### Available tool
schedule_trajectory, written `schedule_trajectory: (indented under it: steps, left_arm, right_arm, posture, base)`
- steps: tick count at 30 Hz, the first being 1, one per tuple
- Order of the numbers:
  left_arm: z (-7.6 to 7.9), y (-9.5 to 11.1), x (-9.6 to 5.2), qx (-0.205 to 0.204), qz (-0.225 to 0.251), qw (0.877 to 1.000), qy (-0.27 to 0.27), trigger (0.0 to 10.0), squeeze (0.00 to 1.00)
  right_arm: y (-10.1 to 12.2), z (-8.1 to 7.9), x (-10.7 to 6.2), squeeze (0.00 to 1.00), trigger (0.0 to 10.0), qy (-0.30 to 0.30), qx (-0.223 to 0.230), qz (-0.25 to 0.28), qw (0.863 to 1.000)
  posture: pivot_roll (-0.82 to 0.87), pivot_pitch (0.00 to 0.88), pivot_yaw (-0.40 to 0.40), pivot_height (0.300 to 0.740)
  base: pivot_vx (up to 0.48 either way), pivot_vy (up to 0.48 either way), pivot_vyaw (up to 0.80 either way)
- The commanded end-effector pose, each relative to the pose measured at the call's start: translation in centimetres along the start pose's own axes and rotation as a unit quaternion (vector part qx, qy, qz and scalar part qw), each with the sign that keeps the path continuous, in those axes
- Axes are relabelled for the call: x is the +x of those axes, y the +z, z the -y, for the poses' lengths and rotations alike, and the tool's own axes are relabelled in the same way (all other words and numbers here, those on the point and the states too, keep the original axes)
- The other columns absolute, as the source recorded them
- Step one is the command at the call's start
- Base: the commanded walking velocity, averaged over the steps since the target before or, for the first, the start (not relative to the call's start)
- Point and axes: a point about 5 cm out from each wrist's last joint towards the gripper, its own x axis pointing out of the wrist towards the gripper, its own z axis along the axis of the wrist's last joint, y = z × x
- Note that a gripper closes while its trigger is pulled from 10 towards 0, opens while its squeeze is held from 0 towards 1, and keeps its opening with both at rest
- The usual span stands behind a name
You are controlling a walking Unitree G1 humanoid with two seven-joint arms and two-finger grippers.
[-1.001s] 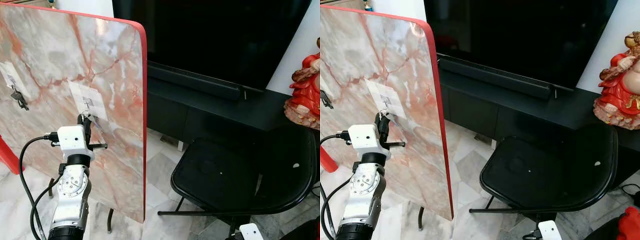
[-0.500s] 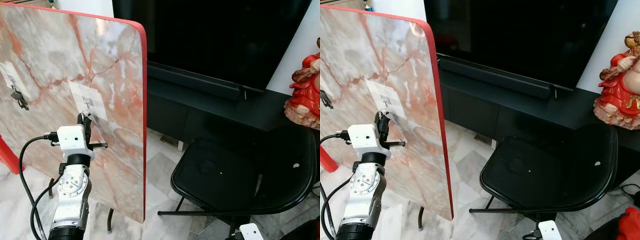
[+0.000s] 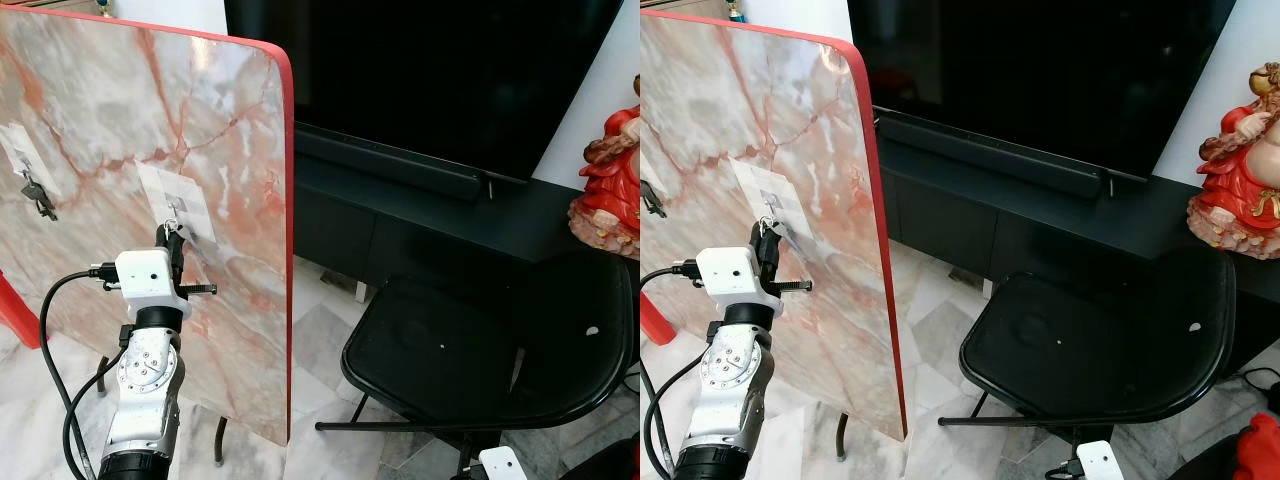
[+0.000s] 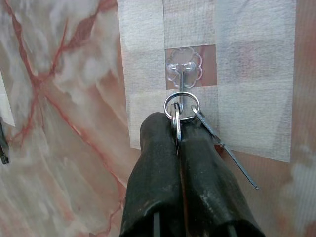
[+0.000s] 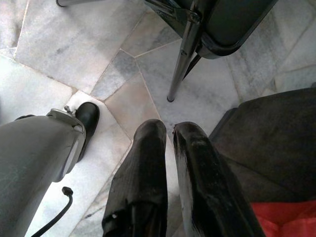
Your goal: Hang keys on a hook
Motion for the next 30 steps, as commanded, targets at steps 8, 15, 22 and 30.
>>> schedule_trajectory:
  steps: [8,15,22,30]
  left_arm:
    - [-0.02,0.52,0.58,-0.011,0.003,1.0,0.009,10.0,0.0]
    - [0.04,0.33,0.64,-0.019,-0.007,1.0,0.009,10.0,0.0]
    - [0.28,0.28,0.8,-0.024,-0.016,1.0,0.003,10.0,0.0]
    - [0.63,0.69,1.25,-0.028,-0.016,0.999,-0.004,10.0,0.0]
  right_arm:
    - [0.14,0.49,-0.06,0.0,10.0,-0.005,-0.001,0.0,1.0]
    - [0.13,0.5,-0.06,0.0,10.0,-0.005,-0.002,-0.001,1.0]
    - [0.13,0.49,-0.06,0.0,10.0,-0.005,-0.002,-0.002,1.0]
    - [0.13,0.48,-0.06,0.0,10.0,-0.004,-0.002,-0.002,1.0]
  posture:
    - [0.06,0.0,-0.074,0.74]
    - [0.06,0.0,-0.075,0.74]
    - [0.06,0.0,-0.075,0.74]
    - [0.06,0.0,-0.075,0.74]
  base:
    - [0.0,0.0,0.0]
    - [0.0,0.0,0.0]
    - [0.0,0.0,0.0]
    - [0.0,0.0,0.0]
